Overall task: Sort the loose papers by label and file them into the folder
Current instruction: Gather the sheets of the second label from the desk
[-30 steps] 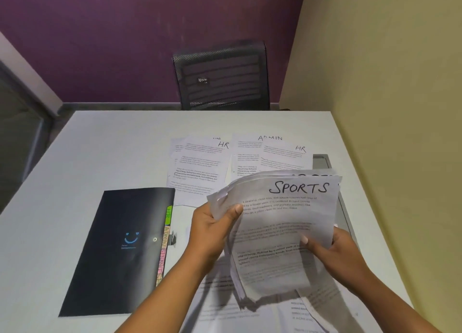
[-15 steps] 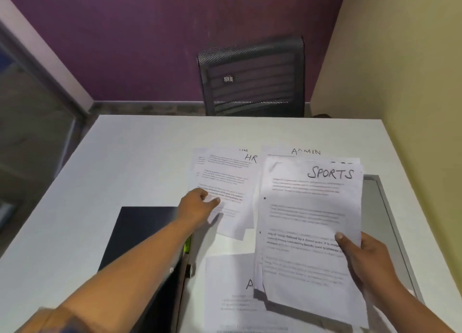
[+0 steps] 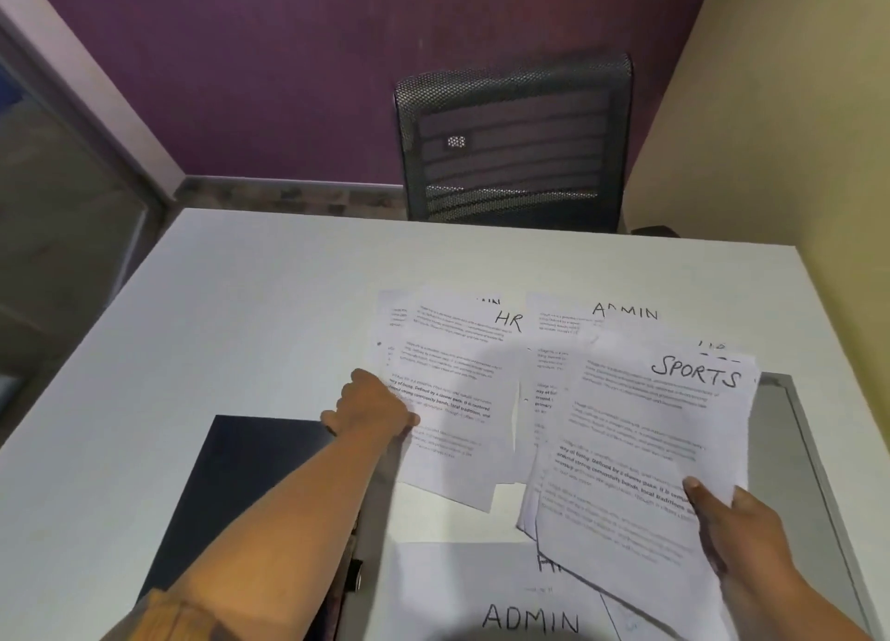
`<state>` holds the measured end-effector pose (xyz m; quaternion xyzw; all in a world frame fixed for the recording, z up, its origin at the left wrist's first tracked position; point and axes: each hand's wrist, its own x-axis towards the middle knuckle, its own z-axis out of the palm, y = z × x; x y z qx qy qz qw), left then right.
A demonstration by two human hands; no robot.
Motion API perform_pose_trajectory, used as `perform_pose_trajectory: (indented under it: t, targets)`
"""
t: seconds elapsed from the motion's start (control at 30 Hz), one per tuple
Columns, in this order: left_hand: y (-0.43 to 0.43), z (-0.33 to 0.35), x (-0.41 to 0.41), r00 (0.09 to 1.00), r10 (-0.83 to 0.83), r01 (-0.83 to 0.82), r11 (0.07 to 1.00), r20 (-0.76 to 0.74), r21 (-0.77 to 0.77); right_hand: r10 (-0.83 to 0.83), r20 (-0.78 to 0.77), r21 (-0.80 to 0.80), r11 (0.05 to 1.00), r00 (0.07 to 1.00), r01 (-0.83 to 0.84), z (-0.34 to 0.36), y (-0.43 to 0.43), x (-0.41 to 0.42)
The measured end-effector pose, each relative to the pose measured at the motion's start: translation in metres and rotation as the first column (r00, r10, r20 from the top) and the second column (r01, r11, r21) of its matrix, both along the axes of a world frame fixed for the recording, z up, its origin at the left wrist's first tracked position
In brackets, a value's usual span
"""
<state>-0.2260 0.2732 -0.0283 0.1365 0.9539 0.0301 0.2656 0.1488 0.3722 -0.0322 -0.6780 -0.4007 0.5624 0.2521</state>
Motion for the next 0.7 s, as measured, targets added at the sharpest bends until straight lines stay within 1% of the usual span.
perform_pose_trajectory:
  t: [0.07,0.13,0.17,0.2,0.27,0.3,0.33,0.37,0.43,0.5,0.57,0.6,0.67,0.7]
  targets:
    - [-0.002,-0.001,-0.002,0.998,-0.047,0.047,0.999,-0.029,0.017,-0.031,0.026,-0.03,0.999,0.999,0.032,-0.003,0.002,0.0]
    - [-0.006,-0.003,-0.004,0.995,-0.073,0.079,0.993,-0.074,0.087,-0.044,0.058,-0.045,0.998,0.997,0.046,-0.007,0.002,0.0]
    - [-0.007,-0.004,-0.005,0.996,-0.064,0.074,0.985,-0.066,0.158,-0.034,0.078,-0.051,0.998,0.996,0.038,-0.008,0.002,0.002]
    - [-0.008,-0.003,-0.005,0.998,-0.051,0.055,0.964,-0.025,0.262,-0.037,0.093,-0.057,0.997,0.995,0.042,-0.011,0.001,0.003]
    - [-0.01,0.001,-0.003,0.995,-0.039,-0.008,0.881,0.091,0.473,-0.031,0.098,-0.055,0.998,0.995,0.037,-0.014,0.001,0.005]
    - [-0.011,0.005,-0.002,0.993,-0.04,-0.026,0.849,0.113,0.528,-0.016,0.103,-0.048,0.999,0.995,0.021,-0.012,0.001,0.006]
    - [-0.013,0.009,0.0,0.992,-0.048,-0.022,0.836,0.113,0.548,-0.011,0.105,-0.052,0.999,0.994,0.017,-0.014,0.002,0.006]
    - [-0.015,0.013,0.002,0.992,-0.059,-0.013,0.837,0.112,0.547,0.001,0.103,-0.055,0.998,0.995,0.005,-0.014,0.002,0.006]
    - [-0.024,0.018,0.006,0.988,-0.069,-0.007,0.871,0.136,0.491,0.011,0.099,-0.063,0.998,0.995,-0.005,-0.014,0.003,0.006]
    - [-0.035,0.018,0.008,0.975,-0.091,0.005,0.922,0.204,0.387,0.006,0.089,-0.063,0.998,0.996,0.0,-0.019,0.005,0.008]
    - [-0.047,0.019,0.009,0.955,-0.162,0.102,0.966,0.247,0.237,0.011,0.084,-0.061,0.998,0.996,-0.006,-0.022,0.006,0.009]
    - [-0.05,0.021,0.01,0.947,-0.196,0.156,0.973,0.255,0.169,0.016,0.087,-0.053,0.999,0.996,-0.012,-0.024,0.007,0.01]
    - [-0.054,0.027,0.012,0.941,-0.247,0.233,0.969,0.23,0.089,0.025,0.09,-0.041,0.999,0.996,-0.022,-0.025,0.007,0.01]
    - [-0.053,0.03,0.014,0.947,-0.275,0.268,0.961,0.165,0.063,0.027,0.089,-0.041,0.999,0.996,-0.023,-0.024,0.007,0.009]
